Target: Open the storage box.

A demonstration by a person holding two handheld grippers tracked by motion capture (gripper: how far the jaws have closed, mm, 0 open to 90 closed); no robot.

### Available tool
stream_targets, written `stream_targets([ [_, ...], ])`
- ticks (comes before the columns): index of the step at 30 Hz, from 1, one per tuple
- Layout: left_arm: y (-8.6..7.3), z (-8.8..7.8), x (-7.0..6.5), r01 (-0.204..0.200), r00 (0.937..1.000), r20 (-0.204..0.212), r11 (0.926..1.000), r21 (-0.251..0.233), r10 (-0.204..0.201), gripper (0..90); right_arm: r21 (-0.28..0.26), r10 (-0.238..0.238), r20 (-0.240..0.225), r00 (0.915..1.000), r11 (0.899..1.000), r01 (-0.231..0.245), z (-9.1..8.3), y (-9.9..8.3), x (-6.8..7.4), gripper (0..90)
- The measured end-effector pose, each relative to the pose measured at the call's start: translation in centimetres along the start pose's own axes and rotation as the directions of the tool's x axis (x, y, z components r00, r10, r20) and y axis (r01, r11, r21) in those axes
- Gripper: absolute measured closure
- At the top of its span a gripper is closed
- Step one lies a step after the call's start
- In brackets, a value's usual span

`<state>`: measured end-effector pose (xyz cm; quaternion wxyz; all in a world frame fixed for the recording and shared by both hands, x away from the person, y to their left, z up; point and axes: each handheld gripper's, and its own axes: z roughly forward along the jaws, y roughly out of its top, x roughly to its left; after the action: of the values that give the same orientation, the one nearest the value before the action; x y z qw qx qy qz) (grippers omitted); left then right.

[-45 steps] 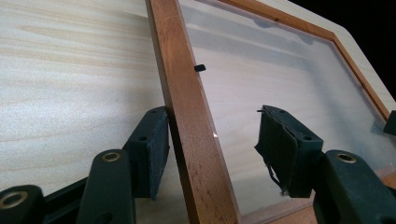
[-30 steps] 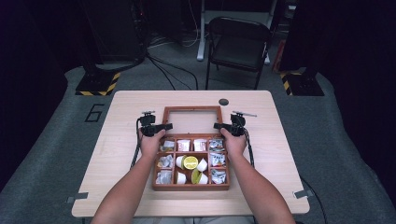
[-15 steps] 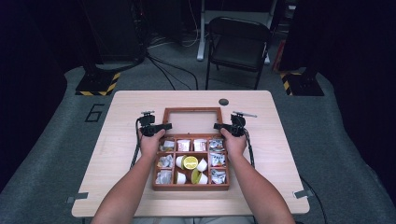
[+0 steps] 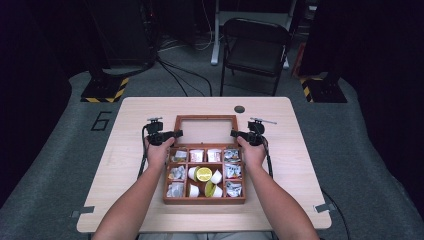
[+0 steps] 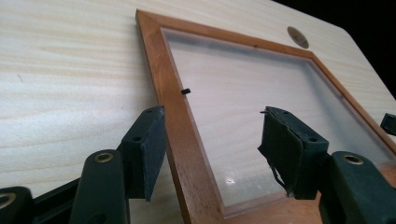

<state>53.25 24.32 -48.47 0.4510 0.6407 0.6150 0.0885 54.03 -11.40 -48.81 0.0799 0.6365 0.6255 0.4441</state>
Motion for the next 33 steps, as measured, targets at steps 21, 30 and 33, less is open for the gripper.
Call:
stream_targets([
  [21, -0.1, -4.7, -1.6, -0.071, 0.9945, 0.075, 0.9973, -0.02, 0.072, 41.2, -0.059, -0.243, -0.062, 0.968, 0.969, 0.24, -5.5, -0.1, 2.8, 42.3],
  [30, -0.7, -6.6, -1.4, -0.077, 0.9924, 0.094, 0.9964, -0.034, 0.08, 41.2, -0.05, -0.319, -0.069, 0.9452, 0.947, 0.316, -6.9, -1.1, 3.6, 40.7],
  [33, -1.0, -7.1, -1.3, -0.068, 0.9927, 0.097, 0.997, -0.037, 0.072, 41.2, -0.057, -0.359, -0.083, 0.9296, 0.933, 0.355, -7.6, -1.7, 4.3, 40.7],
])
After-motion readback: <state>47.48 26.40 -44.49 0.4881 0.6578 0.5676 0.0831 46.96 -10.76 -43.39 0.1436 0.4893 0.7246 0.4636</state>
